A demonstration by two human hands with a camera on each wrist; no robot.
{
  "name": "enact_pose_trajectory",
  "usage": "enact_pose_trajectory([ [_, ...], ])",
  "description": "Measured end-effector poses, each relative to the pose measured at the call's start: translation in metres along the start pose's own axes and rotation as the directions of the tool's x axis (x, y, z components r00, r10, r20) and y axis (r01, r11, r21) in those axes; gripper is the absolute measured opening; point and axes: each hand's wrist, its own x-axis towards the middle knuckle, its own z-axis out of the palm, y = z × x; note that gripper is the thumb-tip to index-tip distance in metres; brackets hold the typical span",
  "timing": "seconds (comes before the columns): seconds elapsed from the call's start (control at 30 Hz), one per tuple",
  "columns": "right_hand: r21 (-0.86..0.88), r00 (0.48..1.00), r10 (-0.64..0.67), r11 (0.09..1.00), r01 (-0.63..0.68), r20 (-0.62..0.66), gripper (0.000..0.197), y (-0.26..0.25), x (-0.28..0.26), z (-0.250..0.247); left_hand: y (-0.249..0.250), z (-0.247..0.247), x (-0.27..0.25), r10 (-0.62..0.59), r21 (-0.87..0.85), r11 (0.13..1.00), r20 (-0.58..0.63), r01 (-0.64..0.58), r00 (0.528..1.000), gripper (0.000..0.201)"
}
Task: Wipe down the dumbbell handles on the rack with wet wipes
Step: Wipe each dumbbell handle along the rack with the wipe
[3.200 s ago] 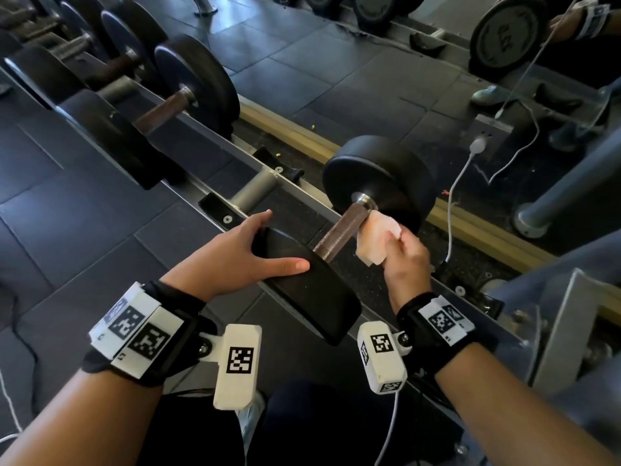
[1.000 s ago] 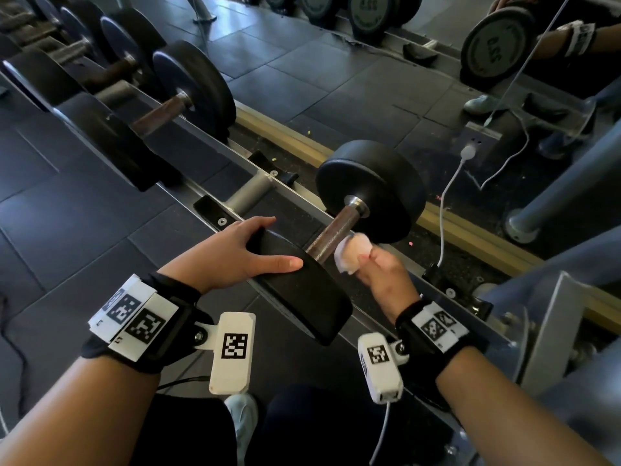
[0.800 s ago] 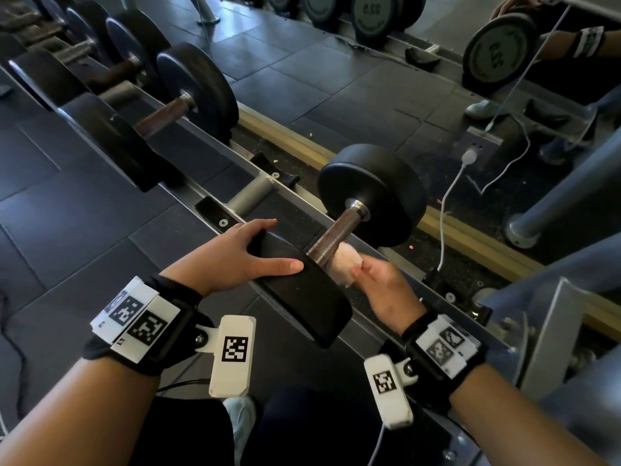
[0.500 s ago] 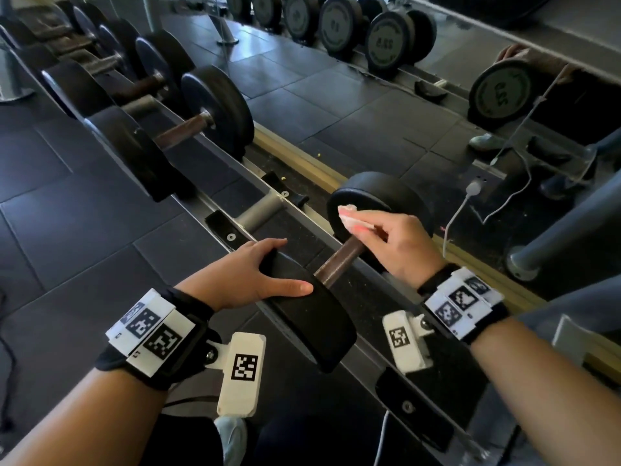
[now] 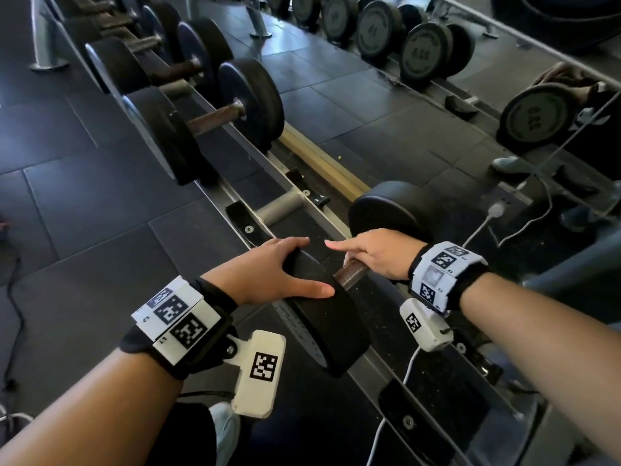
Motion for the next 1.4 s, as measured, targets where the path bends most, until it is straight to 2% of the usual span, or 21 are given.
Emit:
enact_pose_trajectory([
  [0.23,0.069,0.997,0.029,0.997,-0.024,-0.078,0.03,-0.003,0.002,0.01,0.002,-0.002,-0.001,0.006,0.0,1.0,0.014,-0.006,1.0,0.115],
  [0.3,0.184,0.995,0.012,0.983,0.006,-0.095,0.029,-0.002,0.002,0.011,0.002,-0.002,0.0,0.009,0.004,1.0,0.016,-0.009,1.0,0.112],
  [0.4,0.462,0.992,0.005,0.885,0.053,-0.123,0.03,-0.003,0.003,0.01,0.001,-0.002,0.002,0.009,0.017,1.0,0.018,-0.009,1.0,0.108],
  [0.47,0.512,0.988,0.018,0.856,0.066,-0.157,0.029,-0.003,0.005,0.008,0.001,-0.003,0.002,0.009,0.018,1.0,0.024,-0.01,1.0,0.108],
  [0.53,0.446,0.967,0.036,0.891,0.083,-0.252,0.028,-0.001,0.005,0.006,0.001,-0.003,0.002,0.011,0.02,1.0,0.031,-0.011,0.999,0.111],
  [0.6,0.25,0.941,-0.011,0.963,0.101,-0.338,0.026,0.003,0.005,0.006,0.001,-0.003,0.002,0.015,0.016,1.0,0.04,-0.016,0.999,0.114],
  [0.67,-0.042,0.965,-0.08,0.997,0.072,-0.248,0.027,0.007,0.004,0.011,0.0,-0.003,0.002,0.018,0.004,1.0,0.04,-0.018,0.999,0.114],
  [0.73,-0.156,0.983,-0.047,0.988,0.019,-0.18,0.023,0.008,0.0,0.021,-0.001,-0.003,0.002,0.018,-0.01,1.0,0.034,-0.017,0.999,0.118],
  [0.8,0.026,0.965,-0.058,0.997,0.067,-0.255,0.023,0.007,-0.006,0.031,-0.002,-0.003,0.002,0.014,-0.022,1.0,0.038,-0.013,0.999,0.122],
  [0.87,0.266,0.95,-0.088,0.949,0.172,-0.298,0.025,-0.003,-0.012,0.038,-0.002,-0.004,0.001,0.01,-0.027,1.0,0.04,-0.009,0.999,0.124],
  [0.97,0.522,0.974,-0.087,0.832,0.186,-0.209,0.028,-0.012,-0.015,0.034,0.0,-0.004,0.001,-0.002,-0.022,1.0,0.036,0.003,0.999,0.125],
  [1.0,0.581,0.978,-0.063,0.796,0.169,-0.199,0.028,-0.01,-0.014,0.028,0.0,-0.004,0.001,-0.007,-0.018,1.0,0.033,0.008,0.999,0.125],
  [1.07,0.636,0.955,0.063,0.759,0.143,-0.29,0.025,-0.002,-0.013,0.016,0.001,-0.004,0.001,-0.019,-0.016,1.0,0.029,0.02,0.999,0.125],
  [1.13,0.57,0.851,0.181,0.806,0.159,-0.492,0.028,0.004,-0.014,0.006,0.002,-0.004,0.0,-0.027,-0.027,0.999,0.026,0.027,0.999,0.125],
  [1.17,0.471,0.794,0.153,0.863,0.183,-0.588,0.028,0.004,-0.015,0.004,0.003,-0.004,-0.001,-0.026,-0.033,0.999,0.025,0.027,0.999,0.125],
  [1.2,0.323,0.768,0.053,0.924,0.205,-0.639,0.028,0.005,-0.015,0.004,0.003,-0.004,-0.001,-0.026,-0.035,0.999,0.024,0.027,0.999,0.125],
  [1.23,0.152,0.787,-0.072,0.967,0.206,-0.613,0.028,0.008,-0.015,0.007,0.003,-0.003,-0.002,-0.025,-0.033,0.999,0.022,0.026,0.999,0.125],
  [1.27,0.001,0.838,-0.168,0.98,0.197,-0.519,0.03,0.01,-0.014,0.012,0.004,-0.003,-0.003,-0.026,-0.029,0.999,0.017,0.027,0.999,0.125],
  [1.3,-0.101,0.894,-0.192,0.981,0.165,-0.406,0.034,0.011,-0.015,0.02,0.004,-0.003,-0.003,-0.028,-0.026,0.999,0.013,0.028,1.0,0.125],
  [1.33,-0.121,0.932,-0.148,0.986,0.114,-0.332,0.036,0.012,-0.017,0.028,0.004,-0.002,-0.003,-0.03,-0.024,0.999,0.01,0.03,1.0,0.125],
  [1.4,0.013,0.929,-0.1,0.994,0.112,-0.355,0.031,0.008,-0.023,0.041,0.003,-0.002,-0.002,-0.032,-0.023,0.999,0.006,0.032,0.999,0.124],
])
